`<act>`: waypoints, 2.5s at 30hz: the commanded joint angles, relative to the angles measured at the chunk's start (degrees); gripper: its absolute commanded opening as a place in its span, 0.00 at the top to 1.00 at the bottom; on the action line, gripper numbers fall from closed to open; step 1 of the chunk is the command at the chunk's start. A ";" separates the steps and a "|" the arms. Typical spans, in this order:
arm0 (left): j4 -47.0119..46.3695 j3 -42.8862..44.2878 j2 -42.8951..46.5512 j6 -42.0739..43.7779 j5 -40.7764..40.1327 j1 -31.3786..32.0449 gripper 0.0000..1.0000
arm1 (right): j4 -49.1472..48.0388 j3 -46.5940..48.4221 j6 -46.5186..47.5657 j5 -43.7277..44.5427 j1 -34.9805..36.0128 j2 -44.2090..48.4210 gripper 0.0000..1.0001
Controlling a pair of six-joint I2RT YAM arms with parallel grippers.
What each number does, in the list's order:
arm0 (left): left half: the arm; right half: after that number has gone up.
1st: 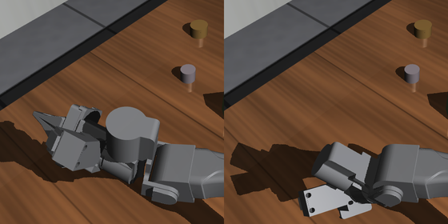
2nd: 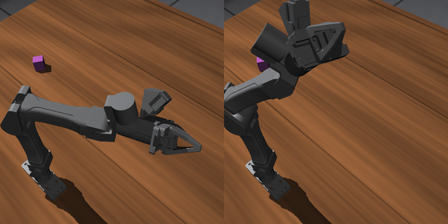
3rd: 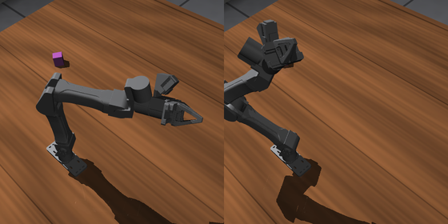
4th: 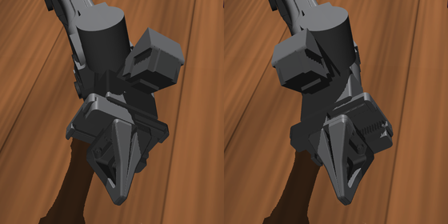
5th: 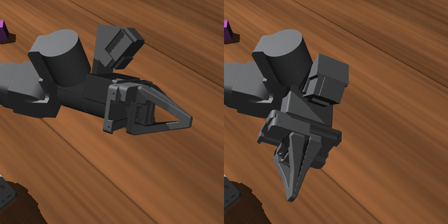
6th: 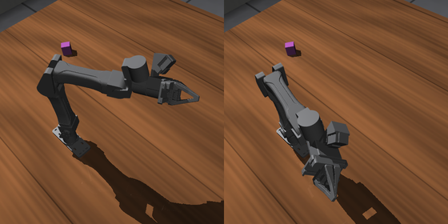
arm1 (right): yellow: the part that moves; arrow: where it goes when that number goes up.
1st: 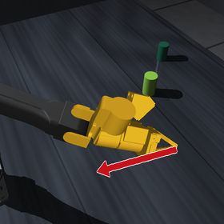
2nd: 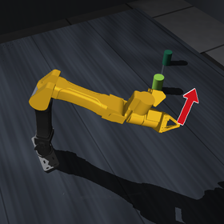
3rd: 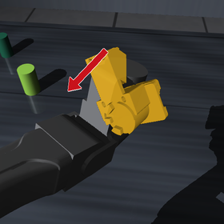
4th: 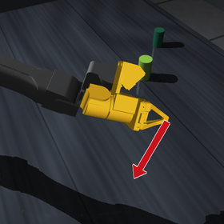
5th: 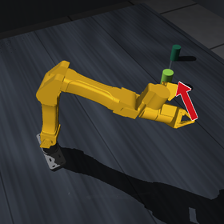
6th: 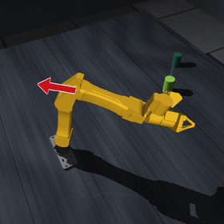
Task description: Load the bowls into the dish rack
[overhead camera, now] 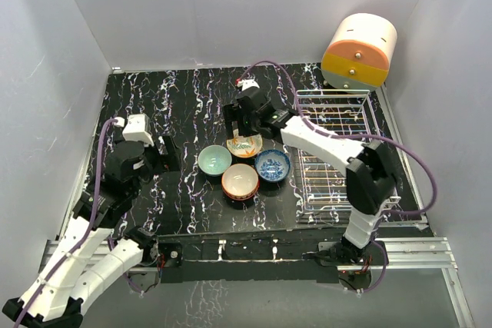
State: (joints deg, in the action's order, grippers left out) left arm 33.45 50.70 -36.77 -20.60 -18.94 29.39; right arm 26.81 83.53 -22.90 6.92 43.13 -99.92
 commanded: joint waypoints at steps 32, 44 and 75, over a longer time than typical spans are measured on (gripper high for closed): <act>1.85 -1.98 7.19 1.12 1.79 0.23 0.03 | 3.22 17.71 -14.09 11.26 2.74 -22.56 0.43; 1.25 -3.08 7.54 0.61 2.32 0.18 0.03 | 3.28 17.14 -14.32 12.05 2.74 -24.72 0.49; 2.28 -1.70 8.74 -0.82 0.00 0.18 0.03 | -12.34 1.96 -10.31 11.22 2.66 -6.02 0.92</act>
State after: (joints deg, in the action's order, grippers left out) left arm 35.00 47.90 -28.56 -20.86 -18.09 29.39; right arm 21.87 86.91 -33.30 17.80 45.63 -111.85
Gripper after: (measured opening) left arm 0.970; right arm 0.100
